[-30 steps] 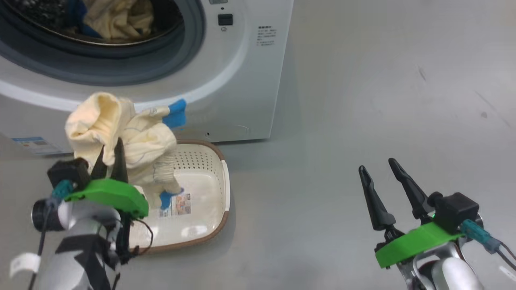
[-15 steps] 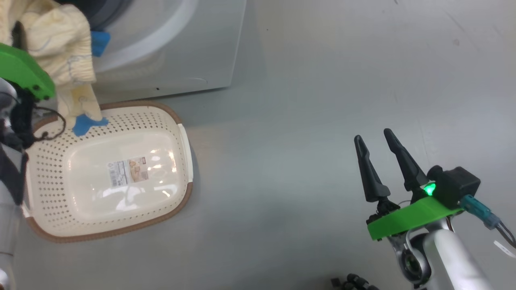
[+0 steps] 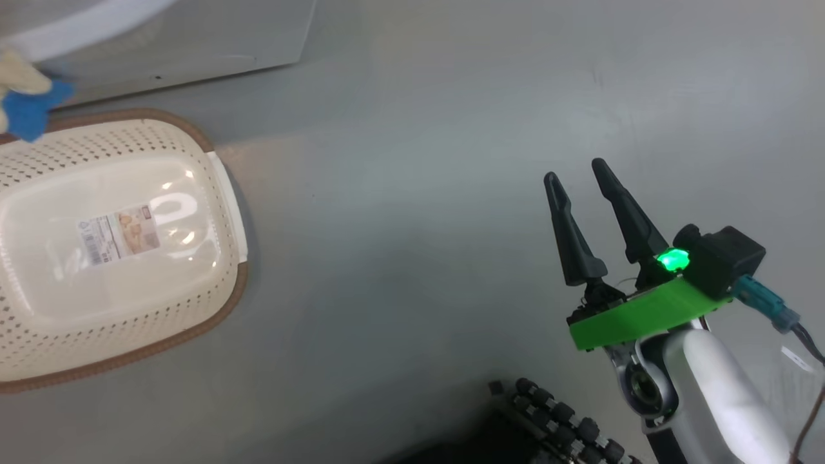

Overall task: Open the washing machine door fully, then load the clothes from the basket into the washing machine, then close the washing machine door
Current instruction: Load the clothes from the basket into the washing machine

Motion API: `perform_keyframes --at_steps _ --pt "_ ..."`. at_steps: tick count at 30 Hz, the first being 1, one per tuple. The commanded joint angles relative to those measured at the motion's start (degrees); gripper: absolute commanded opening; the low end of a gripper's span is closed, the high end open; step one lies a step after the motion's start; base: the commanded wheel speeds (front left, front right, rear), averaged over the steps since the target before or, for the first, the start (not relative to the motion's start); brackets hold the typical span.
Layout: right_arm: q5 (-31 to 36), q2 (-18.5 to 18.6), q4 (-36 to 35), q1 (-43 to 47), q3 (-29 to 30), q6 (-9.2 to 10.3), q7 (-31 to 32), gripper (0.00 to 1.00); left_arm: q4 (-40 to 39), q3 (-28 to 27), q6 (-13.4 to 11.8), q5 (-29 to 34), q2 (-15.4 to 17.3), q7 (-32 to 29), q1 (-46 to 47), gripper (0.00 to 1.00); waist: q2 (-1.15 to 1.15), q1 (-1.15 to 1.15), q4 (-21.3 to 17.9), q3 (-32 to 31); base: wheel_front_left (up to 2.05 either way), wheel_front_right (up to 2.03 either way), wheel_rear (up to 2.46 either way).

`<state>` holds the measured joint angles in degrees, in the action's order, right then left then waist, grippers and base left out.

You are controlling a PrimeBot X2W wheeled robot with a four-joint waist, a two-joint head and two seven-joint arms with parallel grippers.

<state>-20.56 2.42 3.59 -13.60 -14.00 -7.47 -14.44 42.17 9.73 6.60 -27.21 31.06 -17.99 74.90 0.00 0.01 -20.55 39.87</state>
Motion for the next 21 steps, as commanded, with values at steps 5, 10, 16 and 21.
perform_keyframes --at_steps 5,10,16,21 --pt "-1.96 0.45 -2.44 -1.77 -2.7 -0.02 -0.55 1.0 -4.58 -0.06 0.5 2.78 7.12 6.12 8.02 0.0 0.0 -0.01 -3.26 5.35 0.0 0.0 0.0" --pt "-2.99 0.45 -2.79 -2.96 -3.48 -0.02 -0.55 1.0 -4.49 1.37 0.56 6.09 8.87 14.68 13.2 0.0 0.0 -0.01 -4.08 7.37 0.0 0.0 0.0" --pt "-3.1 0.45 -2.73 -4.08 -4.1 -0.02 -0.55 1.0 0.65 0.93 -1.56 5.81 7.53 16.66 14.84 0.0 0.0 -0.01 -3.81 8.27 0.0 0.0 0.0" --pt "-2.88 0.45 -2.97 -4.5 -4.08 -0.02 -0.55 1.0 4.87 0.3 -1.62 4.15 7.18 16.15 13.4 1.0 0.0 -0.01 -3.66 8.28 0.0 0.0 0.0"
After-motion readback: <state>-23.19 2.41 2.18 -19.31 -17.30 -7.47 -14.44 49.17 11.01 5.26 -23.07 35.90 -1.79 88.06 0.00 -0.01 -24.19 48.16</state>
